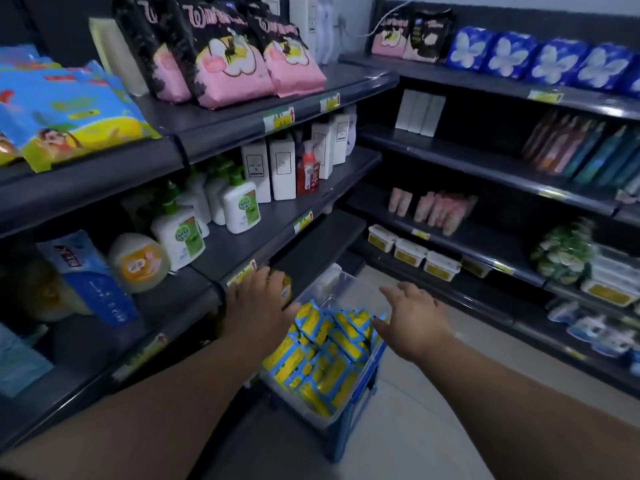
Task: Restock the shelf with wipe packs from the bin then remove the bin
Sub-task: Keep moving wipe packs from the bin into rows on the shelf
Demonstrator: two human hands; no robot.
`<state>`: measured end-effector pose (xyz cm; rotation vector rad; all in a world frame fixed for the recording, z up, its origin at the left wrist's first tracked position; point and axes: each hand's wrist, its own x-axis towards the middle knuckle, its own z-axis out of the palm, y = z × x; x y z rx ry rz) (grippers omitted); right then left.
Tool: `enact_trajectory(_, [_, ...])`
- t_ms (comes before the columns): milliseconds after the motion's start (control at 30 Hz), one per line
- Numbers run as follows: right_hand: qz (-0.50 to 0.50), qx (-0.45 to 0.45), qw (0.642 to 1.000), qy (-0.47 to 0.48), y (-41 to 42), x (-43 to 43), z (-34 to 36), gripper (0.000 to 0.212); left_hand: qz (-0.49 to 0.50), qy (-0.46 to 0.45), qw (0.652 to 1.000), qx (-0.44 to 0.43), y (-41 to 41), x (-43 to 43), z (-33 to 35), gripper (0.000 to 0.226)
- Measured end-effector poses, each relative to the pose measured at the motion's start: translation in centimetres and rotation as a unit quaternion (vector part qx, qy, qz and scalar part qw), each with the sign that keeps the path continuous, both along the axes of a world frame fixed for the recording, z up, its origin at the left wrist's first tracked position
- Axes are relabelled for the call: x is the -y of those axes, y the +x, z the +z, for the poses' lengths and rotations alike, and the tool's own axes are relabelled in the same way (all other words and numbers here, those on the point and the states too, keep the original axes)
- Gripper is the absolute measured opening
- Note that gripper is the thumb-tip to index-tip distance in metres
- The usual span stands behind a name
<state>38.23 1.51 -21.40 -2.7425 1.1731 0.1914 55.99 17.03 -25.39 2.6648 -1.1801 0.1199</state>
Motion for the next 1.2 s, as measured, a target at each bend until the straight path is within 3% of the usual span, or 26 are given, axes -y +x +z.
enact_trajectory(267, [0.003, -0.046, 0.997, 0.061, 5.4, 4.3, -7.9, 0.066, 0.001, 0.043, 0.998, -0.054, 6.7, 4.1, -6.5, 0.073])
enact_trajectory(567, [0.039, -0.075, 0.988, 0.129, 10.5, 6.7, -19.3, 0.067, 0.021, 0.121, 0.985, -0.123, 8.4, 5.6, -15.3, 0.069])
enact_trajectory(900, [0.104, -0.040, 0.972, 0.206, 16.9, 8.3, -34.2, 0.078, 0.062, 0.116, 0.969, -0.211, 6.3, 7.1, -26.9, 0.080])
enact_trajectory(967, [0.126, -0.027, 0.968, 0.216, 18.1, 8.2, -35.8, 0.078, 0.069, 0.079, 0.971, -0.213, 6.2, 7.5, -28.1, 0.076])
enact_trajectory(1200, [0.156, -0.050, 0.970, 0.182, 19.4, 9.1, -38.0, 0.083, 0.087, 0.079, 0.963, -0.241, 6.2, 8.3, -30.7, 0.072])
